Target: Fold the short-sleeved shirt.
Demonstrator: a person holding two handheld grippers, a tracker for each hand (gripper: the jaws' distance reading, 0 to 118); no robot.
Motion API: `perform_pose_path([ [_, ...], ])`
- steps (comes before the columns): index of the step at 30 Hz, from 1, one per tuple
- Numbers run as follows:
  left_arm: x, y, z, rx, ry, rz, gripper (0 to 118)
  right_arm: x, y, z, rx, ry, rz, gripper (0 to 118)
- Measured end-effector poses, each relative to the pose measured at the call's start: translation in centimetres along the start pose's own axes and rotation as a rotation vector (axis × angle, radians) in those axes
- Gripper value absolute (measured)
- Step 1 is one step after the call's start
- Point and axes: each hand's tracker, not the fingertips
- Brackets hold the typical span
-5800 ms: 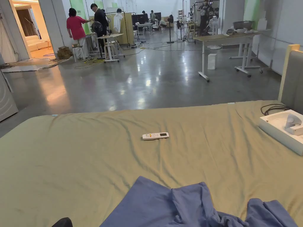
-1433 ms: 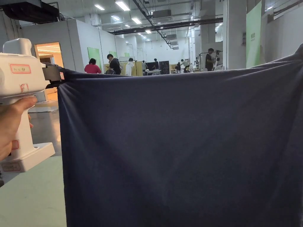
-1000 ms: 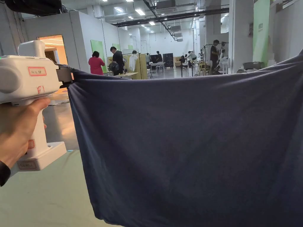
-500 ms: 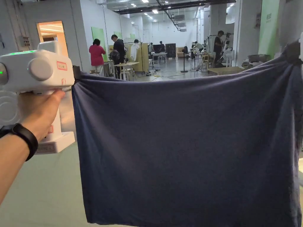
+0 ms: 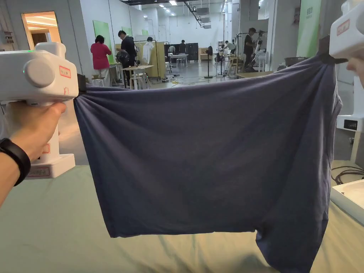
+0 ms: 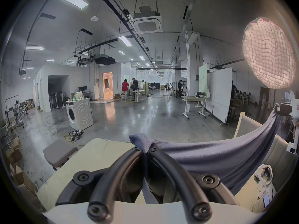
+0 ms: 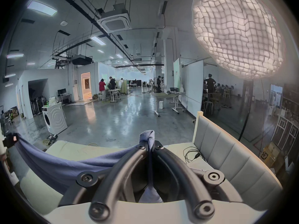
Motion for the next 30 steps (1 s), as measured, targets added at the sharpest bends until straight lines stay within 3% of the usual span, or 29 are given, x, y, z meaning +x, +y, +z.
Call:
perform_pose_path([
  [7,0.9,-6.8,-3.3,-0.084,0.003,-0.040,5,0.4,-7.3,-2.9,-0.103,0.013,0.009,3],
  [14,1.3,-24.0,-6.6,-0.361,-0.045,0.060,5,0.2,-25.4,-5.4,-0.334,0.044,-0.011,3],
  [19,0.9,-34.0,-6.6,-0.502,-0.082,0.044,5,1.4,-36.8,-4.9,-0.457,0.049,-0.036,3],
  [21,0.4,-37.0,-5.1,-0.519,-0.097,0.035,5,2.6,-40.3,-3.1,-0.485,0.062,-0.066,3],
  [23,-0.9,-39.3,-2.0,-0.503,-0.168,0.114,5,4.4,-43.2,-0.2,-0.534,0.086,-0.083,3],
  [25,-1.8,-41.1,1.8,-0.492,-0.147,0.080,5,6.0,-46.0,4.2,-0.570,0.085,-0.113,3],
  [27,-3.1,-42.4,6.4,-0.503,-0.221,0.125,5,7.6,-47.9,9.2,-0.538,0.055,-0.140,3],
  [30,-4.1,-44.0,11.9,-0.519,-0.236,0.072,5,9.3,-49.5,15.4,-0.516,0.045,-0.168,3],
])
